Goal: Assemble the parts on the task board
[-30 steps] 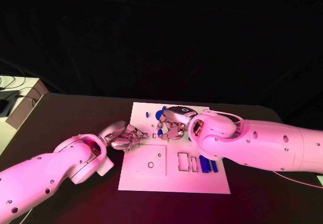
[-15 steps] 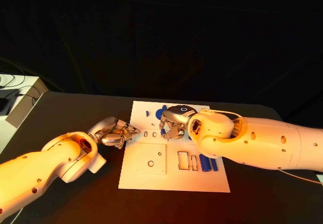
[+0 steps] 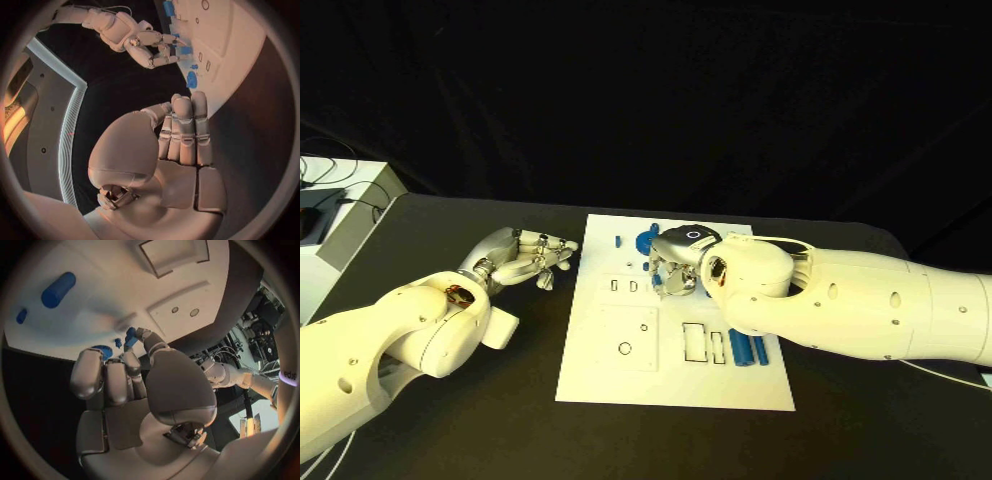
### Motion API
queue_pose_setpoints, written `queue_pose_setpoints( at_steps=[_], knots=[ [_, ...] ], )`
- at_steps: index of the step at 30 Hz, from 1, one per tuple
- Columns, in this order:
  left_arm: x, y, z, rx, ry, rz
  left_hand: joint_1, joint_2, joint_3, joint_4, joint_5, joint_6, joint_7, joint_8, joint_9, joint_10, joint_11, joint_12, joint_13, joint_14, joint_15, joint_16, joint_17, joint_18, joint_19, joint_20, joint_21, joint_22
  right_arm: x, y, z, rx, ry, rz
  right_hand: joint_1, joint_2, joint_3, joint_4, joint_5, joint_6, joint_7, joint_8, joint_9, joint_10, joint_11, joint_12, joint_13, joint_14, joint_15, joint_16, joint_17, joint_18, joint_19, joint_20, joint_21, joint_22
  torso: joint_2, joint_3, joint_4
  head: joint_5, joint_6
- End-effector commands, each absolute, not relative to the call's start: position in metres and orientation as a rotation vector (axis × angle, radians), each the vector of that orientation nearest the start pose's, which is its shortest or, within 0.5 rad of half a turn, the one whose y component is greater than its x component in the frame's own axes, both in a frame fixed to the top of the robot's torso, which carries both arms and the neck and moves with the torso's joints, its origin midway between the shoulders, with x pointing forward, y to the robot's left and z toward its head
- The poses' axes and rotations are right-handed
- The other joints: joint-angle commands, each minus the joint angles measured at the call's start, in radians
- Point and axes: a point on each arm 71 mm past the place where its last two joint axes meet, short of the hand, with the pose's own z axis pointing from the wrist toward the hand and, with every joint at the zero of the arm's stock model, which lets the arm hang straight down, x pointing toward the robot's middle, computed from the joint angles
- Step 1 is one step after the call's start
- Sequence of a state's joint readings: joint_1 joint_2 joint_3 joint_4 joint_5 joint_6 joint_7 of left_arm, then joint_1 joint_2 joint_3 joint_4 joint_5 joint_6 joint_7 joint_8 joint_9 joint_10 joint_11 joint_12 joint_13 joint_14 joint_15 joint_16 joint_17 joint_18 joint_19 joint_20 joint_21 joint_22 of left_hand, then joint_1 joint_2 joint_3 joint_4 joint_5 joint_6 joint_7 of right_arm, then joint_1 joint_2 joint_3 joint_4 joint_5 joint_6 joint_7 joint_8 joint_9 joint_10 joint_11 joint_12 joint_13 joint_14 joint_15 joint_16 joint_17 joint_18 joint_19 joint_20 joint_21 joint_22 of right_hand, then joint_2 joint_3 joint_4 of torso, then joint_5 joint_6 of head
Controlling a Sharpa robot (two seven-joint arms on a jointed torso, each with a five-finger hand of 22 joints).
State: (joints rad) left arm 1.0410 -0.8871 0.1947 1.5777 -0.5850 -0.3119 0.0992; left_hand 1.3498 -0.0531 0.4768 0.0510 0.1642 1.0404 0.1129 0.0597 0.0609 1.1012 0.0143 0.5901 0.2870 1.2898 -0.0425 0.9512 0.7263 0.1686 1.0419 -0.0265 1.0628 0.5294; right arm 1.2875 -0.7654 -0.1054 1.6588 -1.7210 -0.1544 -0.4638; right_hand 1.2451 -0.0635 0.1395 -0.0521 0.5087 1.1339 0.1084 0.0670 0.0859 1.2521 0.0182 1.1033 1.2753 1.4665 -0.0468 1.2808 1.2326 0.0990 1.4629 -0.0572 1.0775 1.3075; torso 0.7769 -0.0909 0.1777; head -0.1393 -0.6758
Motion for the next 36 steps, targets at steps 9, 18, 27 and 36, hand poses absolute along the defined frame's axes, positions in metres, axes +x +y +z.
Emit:
queue_pose_setpoints(
  at_steps=[9, 18, 27, 36],
  knots=[
    [0.4818, 0.2194, -0.1674, -0.855, 1.509, -1.347, 0.003, -0.007, -0.023, 0.003, -0.005, 0.005, 0.001, 0.002, 0.001, 0.011, 0.002, -0.004, -0.018, 0.006, -0.002, -0.003, -0.003, -0.014, 0.012, -0.004, -0.011, -0.003, 0.4684, -0.1352, -0.1661, -0.398, 1.682, 0.315, 0.005, -0.008, 0.001, 0.006, -0.002, 0.005, 0.0, 0.007, 0.002, 0.001, -0.008, -0.004, 0.0, 0.002, -0.008, -0.006, 0.002, 0.001, 0.075, -0.01, 0.005, 0.147, 0.001, 0.0012, -0.001, 0.005, -0.003],
    [0.482, 0.22, -0.1679, -0.855, 1.516, -1.341, 0.005, -0.007, -0.031, 0.005, -0.004, 0.004, 0.001, 0.002, 0.001, 0.012, 0.001, -0.003, -0.024, 0.005, -0.002, 0.0, -0.003, -0.013, 0.014, -0.004, -0.012, -0.002, 0.4689, -0.1328, -0.1683, -0.408, 1.69, 0.314, 0.003, -0.01, 0.0, 0.008, -0.002, 0.005, 0.0, 0.006, 0.002, 0.001, -0.007, -0.004, 0.0, 0.001, -0.008, -0.007, 0.001, 0.002, 0.075, -0.01, 0.004, 0.147, 0.002, 0.0015, -0.0019, 0.006, -0.005],
    [0.4818, 0.2195, -0.1686, -0.852, 1.53, -1.337, 0.007, -0.007, -0.035, 0.006, -0.004, 0.002, 0.002, 0.002, 0.001, 0.012, 0.001, -0.002, -0.027, 0.006, -0.002, 0.0, -0.003, -0.013, 0.014, -0.004, -0.014, -0.001, 0.4708, -0.1315, -0.1724, -0.413, 1.703, 0.304, -0.001, -0.013, -0.002, 0.013, -0.005, 0.004, 0.0, 0.006, 0.002, 0.001, -0.007, -0.005, 0.0, 0.002, -0.007, -0.008, 0.001, 0.002, 0.074, -0.01, 0.001, 0.146, 0.001, 0.0011, -0.0015, 0.007, -0.004],
    [0.4817, 0.2196, -0.1691, -0.848, 1.541, -1.333, 0.009, -0.007, -0.036, 0.006, -0.004, 0.004, 0.002, 0.003, 0.001, 0.013, 0.001, -0.002, -0.029, 0.006, -0.002, 0.001, -0.003, -0.013, 0.015, -0.004, -0.014, 0.0, 0.4708, -0.1288, -0.1743, -0.415, 1.704, 0.308, -0.001, -0.015, -0.003, 0.015, -0.006, 0.003, 0.001, 0.006, 0.001, 0.0, -0.007, -0.006, -0.001, 0.001, -0.007, -0.009, 0.0, 0.002, 0.074, -0.01, 0.0, 0.146, 0.001, 0.0012, -0.0019, 0.004, -0.007]
  ],
)
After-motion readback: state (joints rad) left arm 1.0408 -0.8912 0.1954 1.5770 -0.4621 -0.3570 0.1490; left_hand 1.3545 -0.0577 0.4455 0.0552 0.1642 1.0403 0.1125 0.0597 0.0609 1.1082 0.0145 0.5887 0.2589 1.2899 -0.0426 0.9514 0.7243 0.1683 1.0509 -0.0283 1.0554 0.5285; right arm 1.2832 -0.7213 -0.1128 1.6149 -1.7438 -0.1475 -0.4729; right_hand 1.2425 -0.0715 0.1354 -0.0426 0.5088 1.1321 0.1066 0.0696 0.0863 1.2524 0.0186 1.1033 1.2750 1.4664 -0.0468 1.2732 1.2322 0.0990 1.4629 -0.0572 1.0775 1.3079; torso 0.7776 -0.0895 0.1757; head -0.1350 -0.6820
